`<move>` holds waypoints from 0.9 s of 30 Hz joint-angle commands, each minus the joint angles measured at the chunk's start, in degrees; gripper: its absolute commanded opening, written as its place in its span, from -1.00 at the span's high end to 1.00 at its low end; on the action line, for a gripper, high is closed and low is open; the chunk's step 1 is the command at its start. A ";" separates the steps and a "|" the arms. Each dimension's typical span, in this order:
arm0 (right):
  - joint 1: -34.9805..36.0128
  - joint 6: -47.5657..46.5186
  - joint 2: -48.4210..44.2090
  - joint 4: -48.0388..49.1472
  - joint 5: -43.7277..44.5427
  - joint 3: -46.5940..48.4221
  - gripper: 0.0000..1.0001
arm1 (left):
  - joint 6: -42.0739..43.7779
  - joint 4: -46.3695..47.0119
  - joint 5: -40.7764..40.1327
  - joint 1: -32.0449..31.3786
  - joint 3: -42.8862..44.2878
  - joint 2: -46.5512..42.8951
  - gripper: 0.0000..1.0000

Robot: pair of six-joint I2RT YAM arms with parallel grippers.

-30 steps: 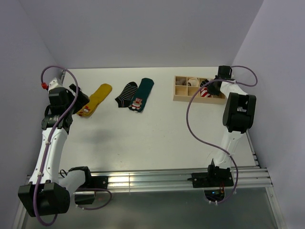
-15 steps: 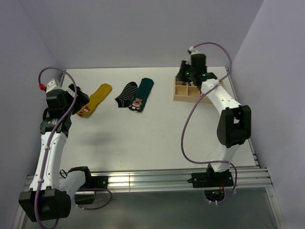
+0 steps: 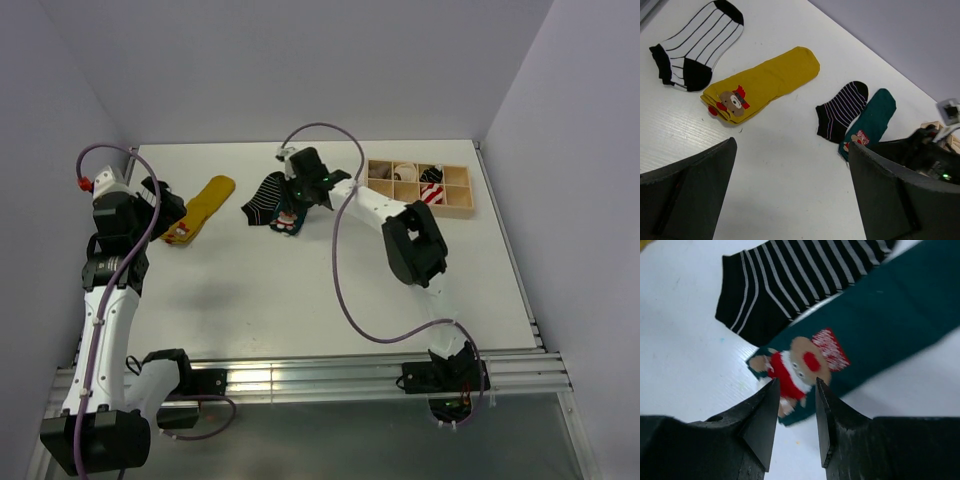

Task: Roll the socks
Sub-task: Move the sock to the center of the board.

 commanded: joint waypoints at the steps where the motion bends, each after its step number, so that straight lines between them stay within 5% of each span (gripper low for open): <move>1: 2.76 -2.20 3.88 -4.55 3.97 6.59 0.16 | 1.35 2.64 1.01 0.30 -0.35 -1.82 -0.99; 8: 3.47 1.57 3.72 -5.87 8.71 -1.03 0.20 | 1.18 2.90 2.06 0.30 -0.44 -2.09 -0.99; 21: 4.26 14.14 -14.37 0.70 7.51 -31.79 0.25 | 0.92 3.34 4.35 0.30 -0.53 -2.00 -0.99; 27: 7.95 12.40 -18.17 2.30 7.23 -30.59 0.06 | 0.92 3.34 4.70 0.30 -0.70 -1.91 -0.99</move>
